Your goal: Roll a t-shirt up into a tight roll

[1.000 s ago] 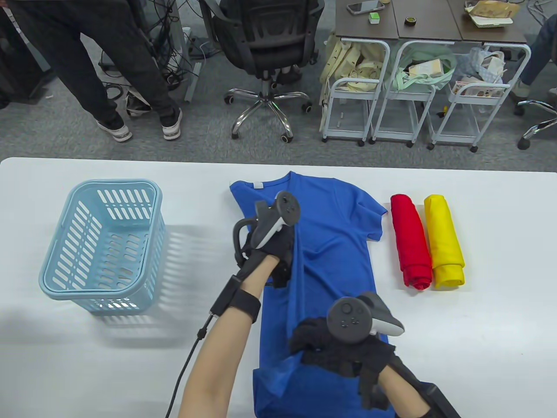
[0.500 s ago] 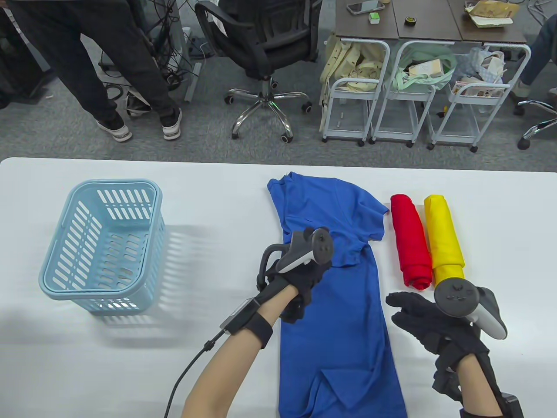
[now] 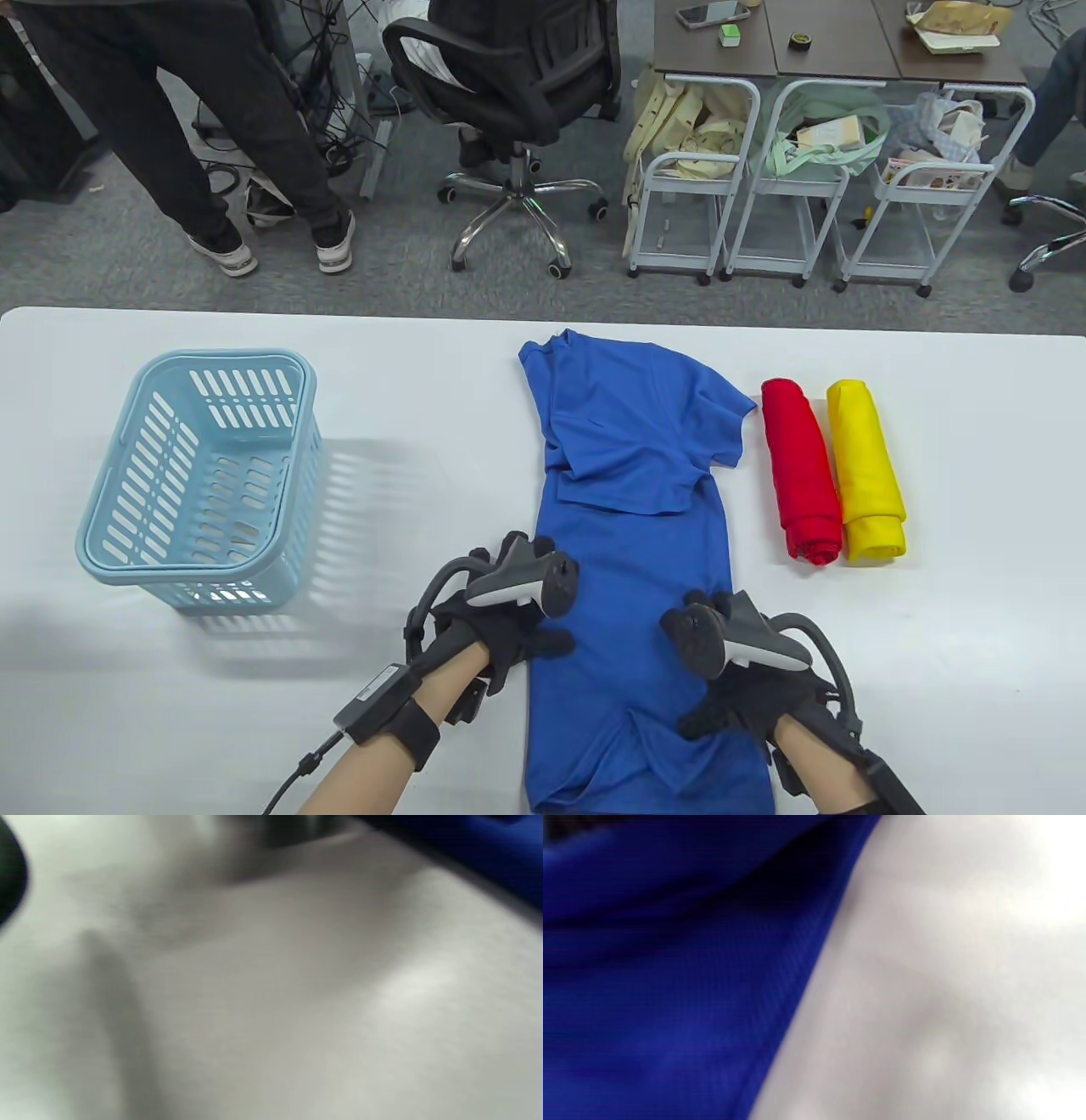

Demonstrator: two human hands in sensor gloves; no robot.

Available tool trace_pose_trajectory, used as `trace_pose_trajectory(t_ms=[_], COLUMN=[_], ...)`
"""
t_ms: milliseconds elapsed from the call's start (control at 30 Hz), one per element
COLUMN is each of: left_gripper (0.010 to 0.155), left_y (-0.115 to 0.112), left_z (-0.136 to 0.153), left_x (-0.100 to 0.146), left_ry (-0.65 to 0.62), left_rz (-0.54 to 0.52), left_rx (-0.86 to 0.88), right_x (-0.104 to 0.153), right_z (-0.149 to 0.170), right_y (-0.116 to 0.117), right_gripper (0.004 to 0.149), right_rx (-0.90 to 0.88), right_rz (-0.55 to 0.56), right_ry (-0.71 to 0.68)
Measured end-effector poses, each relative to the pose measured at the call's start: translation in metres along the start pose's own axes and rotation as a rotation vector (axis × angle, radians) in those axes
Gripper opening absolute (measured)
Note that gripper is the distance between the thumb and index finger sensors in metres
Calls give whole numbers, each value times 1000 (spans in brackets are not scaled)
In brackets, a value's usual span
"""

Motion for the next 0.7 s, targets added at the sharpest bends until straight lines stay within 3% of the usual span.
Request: trace_pose_trajectory(t_ms=[67,133,200,300,333,467,633,700], left_gripper=[81,78,75,79,82,85,70,75], left_y=[0,-1,-5,-27,-35,-40,-27,-29], left_z=[6,1,-13,-30,-32,-39,-39,-31], left_x=[3,9,20,27,30,60,83,74], left_ry=[6,-14,-76,-170,-142,-143,-158,-159], left_rz=[-13,-28,-112,-31,11,-1,-227,-184], left_rx=[15,19,-33,-14,-43,-200,-128,-57], right_x=[7,11,14,13,12,7,-2,-11], right_z=[9,12,10,3,0,-15,-37,-44], right_y=[-3,-6,-9,-14,-15,-12,-14,-10], right_gripper=[117,116,113,100,96,84,76,76], right_rx=[59,7,-57,-55,-57,-80,-55,-19], right_rz=[8,24,63,108,111,108,113,87], right_ry=[42,20,-16,-1,-8,-60,-96,-85])
Point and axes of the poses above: the tracker on the back of each hand, its own z axis roughly to the little-finger side, its own x axis roughly from the fingertips to the wrist, y = z × x, the point moved 2 cm from there along -x, roughly from the wrist to the fingertips, and after that the axes turned 4 degrees about -y, right-handed, at the moved point
